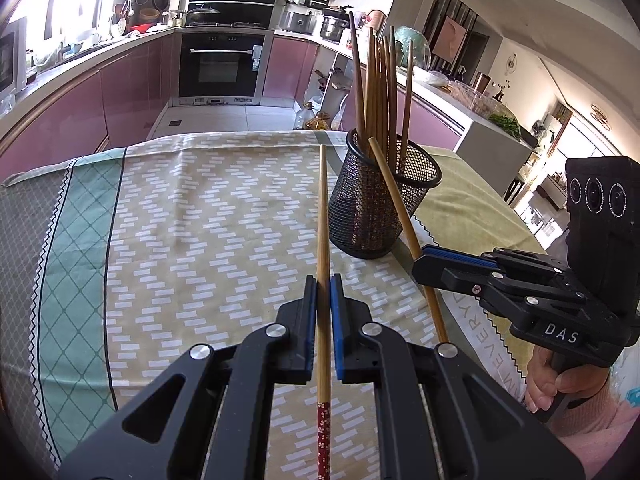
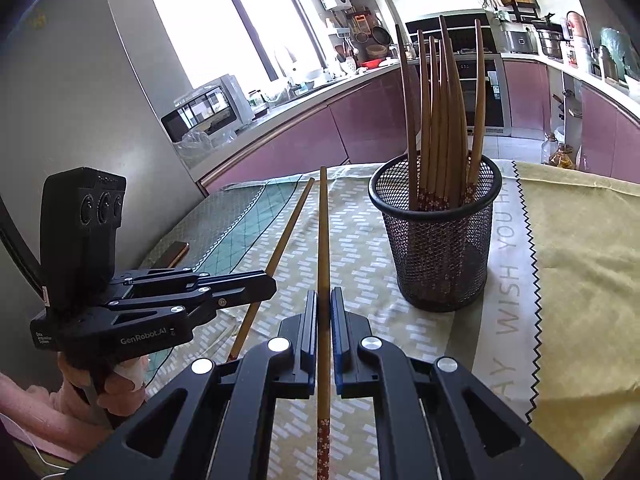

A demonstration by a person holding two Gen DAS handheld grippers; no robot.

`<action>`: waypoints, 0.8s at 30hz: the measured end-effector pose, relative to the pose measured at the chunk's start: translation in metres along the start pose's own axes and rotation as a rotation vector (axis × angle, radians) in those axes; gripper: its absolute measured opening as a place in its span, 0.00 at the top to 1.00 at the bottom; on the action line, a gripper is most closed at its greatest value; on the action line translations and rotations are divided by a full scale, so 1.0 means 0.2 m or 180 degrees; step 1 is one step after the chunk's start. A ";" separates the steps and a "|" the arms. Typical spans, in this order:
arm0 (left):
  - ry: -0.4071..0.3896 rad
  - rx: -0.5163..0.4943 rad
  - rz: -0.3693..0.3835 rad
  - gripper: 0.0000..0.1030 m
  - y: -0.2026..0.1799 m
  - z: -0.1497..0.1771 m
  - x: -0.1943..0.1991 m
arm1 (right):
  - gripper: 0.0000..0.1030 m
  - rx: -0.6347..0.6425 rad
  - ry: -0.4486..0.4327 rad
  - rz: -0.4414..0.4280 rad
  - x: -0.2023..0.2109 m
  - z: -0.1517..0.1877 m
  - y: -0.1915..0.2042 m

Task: Organize utensils
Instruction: 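Raise the left tool's chopstick upright toward the mesh holder while the right tool carries its own there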

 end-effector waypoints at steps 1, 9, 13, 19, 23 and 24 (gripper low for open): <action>-0.0008 -0.0002 0.0000 0.93 0.00 0.00 0.00 | 0.95 0.0002 -0.0011 0.0002 0.01 0.00 0.00; -0.0075 -0.0004 0.0018 0.93 -0.02 -0.04 0.03 | 0.95 -0.0001 -0.0070 -0.0009 0.03 -0.03 0.00; -0.0095 -0.0017 0.0011 0.93 -0.03 -0.06 0.04 | 0.95 0.0003 -0.0109 -0.0012 0.06 -0.04 -0.01; -0.0127 -0.0040 0.0029 0.93 -0.05 -0.07 0.04 | 0.95 0.0006 -0.0158 -0.0034 0.10 -0.06 -0.01; -0.0148 -0.0051 0.0036 0.93 -0.05 -0.08 0.05 | 0.95 -0.0002 -0.0184 -0.0046 0.10 -0.07 -0.02; -0.0154 -0.0052 0.0036 0.93 -0.06 -0.08 0.05 | 0.95 -0.0006 -0.0191 -0.0056 0.11 -0.07 -0.02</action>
Point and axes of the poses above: each gripper's, at about its wrist camera, not at the fingertips, and x roughly against the way its jaws point, y to its left, z to its underside, the point moved 9 cm from there along -x, roughly the way its jaws point, and after that the axes turned 6 degrees about -z, right-handed, at the moved point
